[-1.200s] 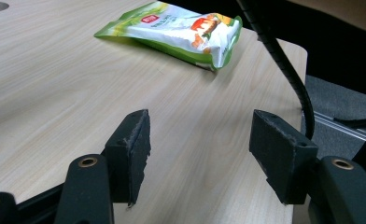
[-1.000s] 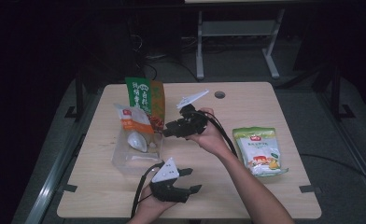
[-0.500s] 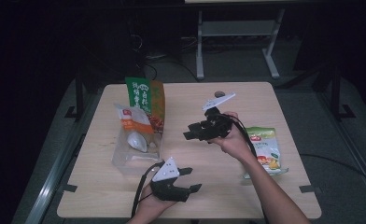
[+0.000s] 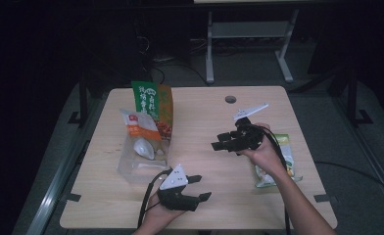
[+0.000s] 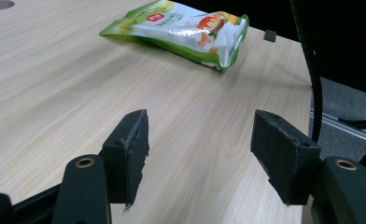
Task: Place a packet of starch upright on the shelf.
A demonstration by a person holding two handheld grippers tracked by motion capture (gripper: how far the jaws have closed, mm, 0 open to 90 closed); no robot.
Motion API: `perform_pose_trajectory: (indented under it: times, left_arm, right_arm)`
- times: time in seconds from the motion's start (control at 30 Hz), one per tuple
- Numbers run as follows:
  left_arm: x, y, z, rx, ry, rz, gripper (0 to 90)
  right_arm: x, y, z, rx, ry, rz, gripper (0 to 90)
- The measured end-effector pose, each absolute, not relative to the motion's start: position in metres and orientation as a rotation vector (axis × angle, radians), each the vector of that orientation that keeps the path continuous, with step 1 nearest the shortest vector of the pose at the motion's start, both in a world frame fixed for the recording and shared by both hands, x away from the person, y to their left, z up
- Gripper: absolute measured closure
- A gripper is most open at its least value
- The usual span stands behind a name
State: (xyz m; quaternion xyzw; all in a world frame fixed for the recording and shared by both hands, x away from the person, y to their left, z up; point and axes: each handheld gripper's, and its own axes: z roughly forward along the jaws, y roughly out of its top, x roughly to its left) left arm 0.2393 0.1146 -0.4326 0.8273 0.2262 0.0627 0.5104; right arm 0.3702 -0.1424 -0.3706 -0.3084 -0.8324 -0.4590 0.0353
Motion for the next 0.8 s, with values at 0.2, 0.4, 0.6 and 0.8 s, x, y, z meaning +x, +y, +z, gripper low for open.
perform_pose_trajectory:
  times: [0.2, 0.4, 0.6, 0.8]
  left_arm:
    - [0.24, 0.115, -0.432, 1.999, 0.545, 0.154, 36.5]
    - [0.241, 0.115, -0.433, 2.002, 0.54, 0.156, 36.4]
    - [0.24, 0.115, -0.432, 2.002, 0.541, 0.159, 36.4]
    - [0.24, 0.113, -0.433, 1.998, 0.542, 0.154, 36.4]
  right_arm:
    - [0.367, -0.158, -0.373, -0.993, -2.559, -1.402, 45.1]
    - [0.364, -0.175, -0.37, -1.035, -2.561, -1.398, 44.5]
    - [0.36, -0.19, -0.372, -1.081, -2.564, -1.384, 43.9]
    - [0.356, -0.207, -0.379, -1.136, -2.552, -1.374, 42.7]
